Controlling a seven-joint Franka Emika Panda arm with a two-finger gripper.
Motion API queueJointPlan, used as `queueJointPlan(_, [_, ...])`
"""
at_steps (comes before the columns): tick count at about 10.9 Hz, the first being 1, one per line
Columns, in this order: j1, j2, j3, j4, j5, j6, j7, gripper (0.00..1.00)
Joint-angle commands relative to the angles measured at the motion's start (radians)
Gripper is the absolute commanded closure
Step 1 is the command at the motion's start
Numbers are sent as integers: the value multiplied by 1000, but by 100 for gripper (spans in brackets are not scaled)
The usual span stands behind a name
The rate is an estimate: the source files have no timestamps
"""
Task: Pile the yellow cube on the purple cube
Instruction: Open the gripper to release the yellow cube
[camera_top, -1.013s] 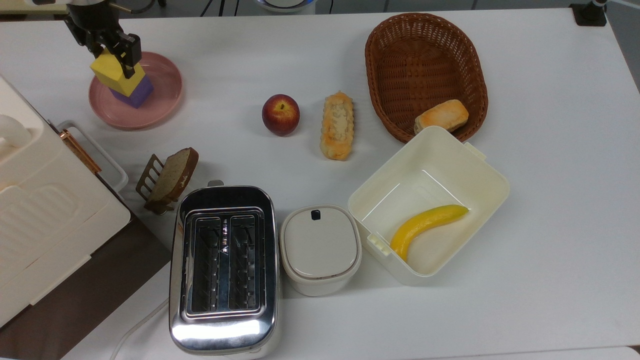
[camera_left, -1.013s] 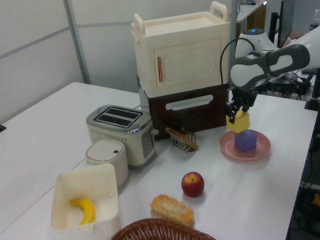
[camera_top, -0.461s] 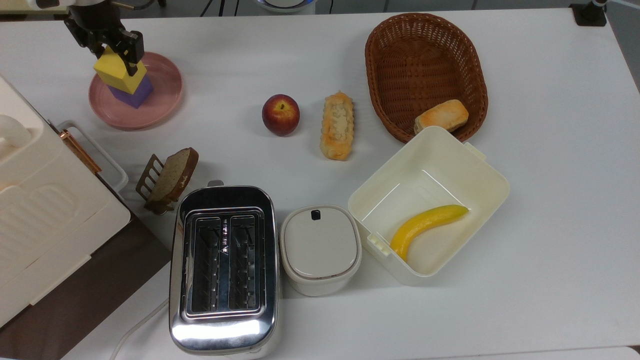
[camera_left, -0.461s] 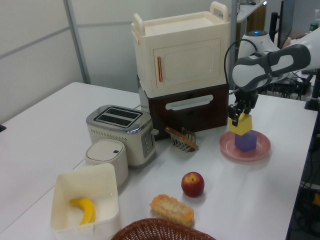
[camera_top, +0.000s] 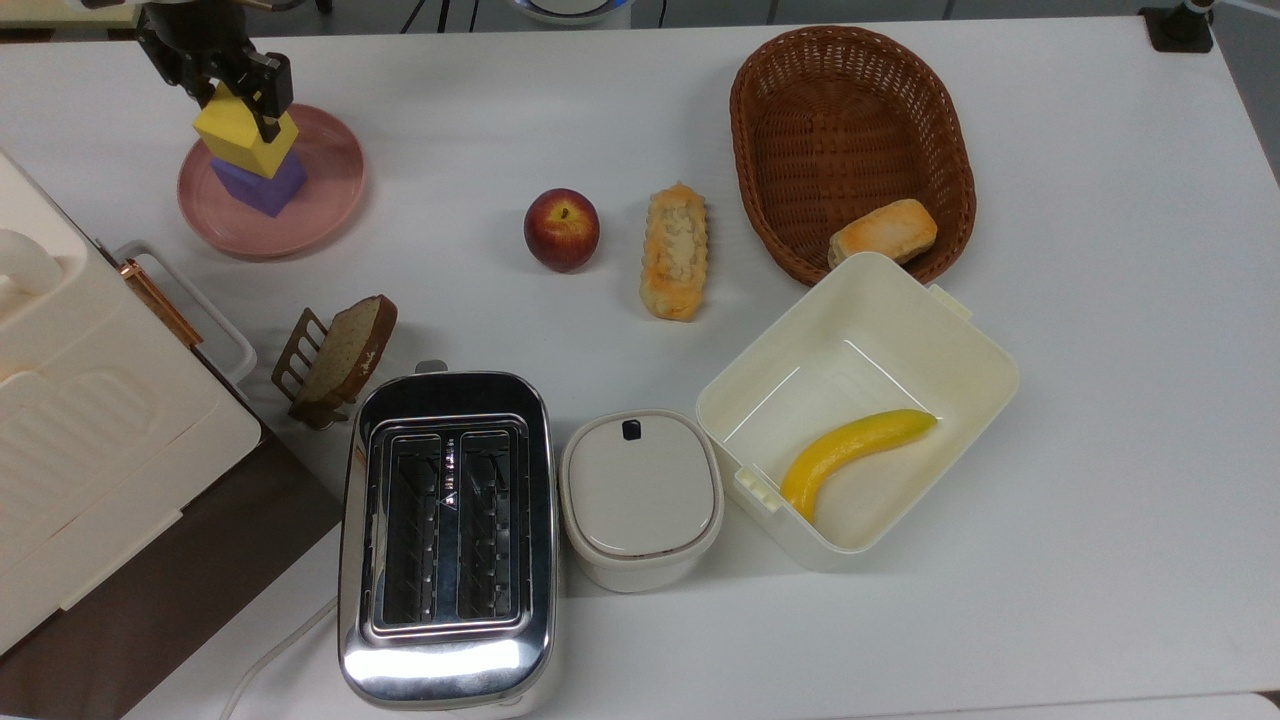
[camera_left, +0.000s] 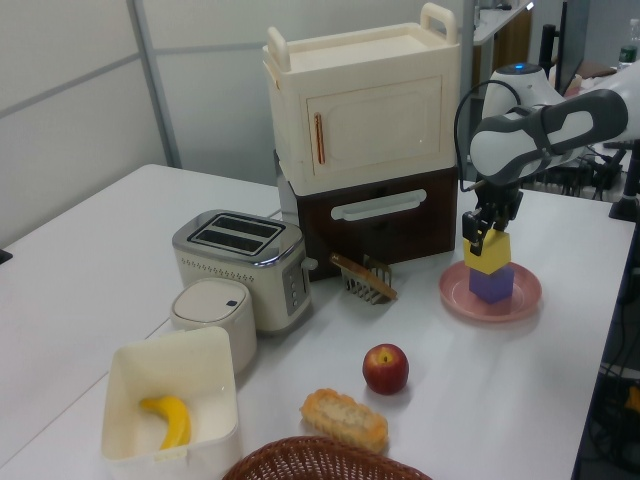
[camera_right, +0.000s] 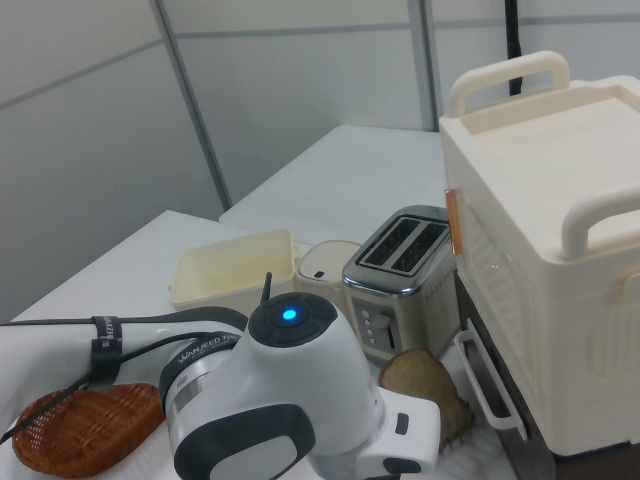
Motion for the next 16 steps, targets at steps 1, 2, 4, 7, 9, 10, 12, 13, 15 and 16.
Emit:
queueJointPlan(1, [4,-36,-8,-39,27,-3,15,86])
queueJointPlan(2, [4,-31,-11,-37,27,-3,12,86])
queueJointPlan(4, [2,-14,-14,-36,27,21,6,86])
queueJointPlan(7, [-1,4,-34,-30,26,35,3,86])
queueJointPlan(9, [-1,7,-35,-28,26,35,1,86])
queueJointPlan(10, [-1,7,-35,-28,26,35,1,86])
queueJointPlan(12, [-1,7,-35,-26,26,35,1,86])
queueJointPlan(13, [-1,7,-35,-16,26,35,1,86])
queueJointPlan(15, [1,27,-38,-2,26,38,3,53])
queueJointPlan(16, [2,32,-39,6,26,40,3,36])
